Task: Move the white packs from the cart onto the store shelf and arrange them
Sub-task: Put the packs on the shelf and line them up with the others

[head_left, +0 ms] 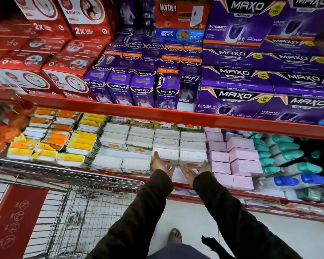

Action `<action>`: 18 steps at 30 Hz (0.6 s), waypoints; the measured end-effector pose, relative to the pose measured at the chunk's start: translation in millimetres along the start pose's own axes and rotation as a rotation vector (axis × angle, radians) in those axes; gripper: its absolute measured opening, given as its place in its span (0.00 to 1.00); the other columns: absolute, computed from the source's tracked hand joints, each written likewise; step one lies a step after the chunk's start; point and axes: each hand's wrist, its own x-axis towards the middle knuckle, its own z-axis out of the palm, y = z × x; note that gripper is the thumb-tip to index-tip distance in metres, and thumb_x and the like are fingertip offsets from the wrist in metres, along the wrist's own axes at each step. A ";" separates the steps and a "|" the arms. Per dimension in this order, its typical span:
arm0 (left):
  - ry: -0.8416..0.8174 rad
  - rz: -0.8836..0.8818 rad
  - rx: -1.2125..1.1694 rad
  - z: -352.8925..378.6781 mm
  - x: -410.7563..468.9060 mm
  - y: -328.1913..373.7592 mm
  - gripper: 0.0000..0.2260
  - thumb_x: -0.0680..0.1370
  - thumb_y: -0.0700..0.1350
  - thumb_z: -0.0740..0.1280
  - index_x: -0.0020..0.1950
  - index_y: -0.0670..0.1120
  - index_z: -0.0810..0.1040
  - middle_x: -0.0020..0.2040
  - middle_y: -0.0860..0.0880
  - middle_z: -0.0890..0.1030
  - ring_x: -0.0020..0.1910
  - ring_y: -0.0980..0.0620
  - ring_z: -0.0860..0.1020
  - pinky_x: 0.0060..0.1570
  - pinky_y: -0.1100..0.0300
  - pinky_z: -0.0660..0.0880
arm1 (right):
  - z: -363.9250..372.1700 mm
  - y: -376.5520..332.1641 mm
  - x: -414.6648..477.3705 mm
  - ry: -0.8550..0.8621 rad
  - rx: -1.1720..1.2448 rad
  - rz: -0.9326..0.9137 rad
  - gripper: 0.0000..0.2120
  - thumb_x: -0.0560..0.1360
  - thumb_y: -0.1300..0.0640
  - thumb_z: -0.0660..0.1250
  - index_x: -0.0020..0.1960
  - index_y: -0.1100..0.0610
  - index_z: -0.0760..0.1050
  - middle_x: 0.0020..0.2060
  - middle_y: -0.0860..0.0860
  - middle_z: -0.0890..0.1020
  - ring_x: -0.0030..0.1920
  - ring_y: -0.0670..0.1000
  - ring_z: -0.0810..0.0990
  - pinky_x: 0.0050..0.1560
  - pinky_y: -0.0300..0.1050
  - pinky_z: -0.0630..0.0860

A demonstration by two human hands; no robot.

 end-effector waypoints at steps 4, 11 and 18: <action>-0.022 -0.009 -0.023 -3.1 -1.3 0.1 0.31 0.80 0.57 0.63 0.78 0.45 0.59 0.76 0.39 0.64 0.70 0.38 0.70 0.68 0.46 0.70 | -0.8 0.2 0.8 0.002 -0.011 -0.002 0.29 0.81 0.43 0.59 0.77 0.53 0.58 0.73 0.61 0.66 0.70 0.67 0.69 0.71 0.60 0.67; 0.051 -0.060 -0.169 -41.1 -14.3 -4.8 0.33 0.81 0.61 0.58 0.81 0.48 0.53 0.79 0.42 0.59 0.77 0.40 0.61 0.75 0.46 0.62 | 8.0 33.8 -1.6 -0.039 0.010 0.147 0.35 0.79 0.41 0.61 0.77 0.60 0.56 0.76 0.62 0.61 0.72 0.66 0.65 0.74 0.59 0.63; 0.106 0.093 -0.252 -54.1 -8.1 37.1 0.27 0.83 0.59 0.54 0.78 0.46 0.60 0.77 0.42 0.64 0.75 0.45 0.66 0.73 0.56 0.64 | 25.5 50.6 0.4 -0.089 -0.002 0.178 0.33 0.79 0.43 0.62 0.75 0.61 0.59 0.73 0.65 0.64 0.70 0.66 0.69 0.71 0.59 0.68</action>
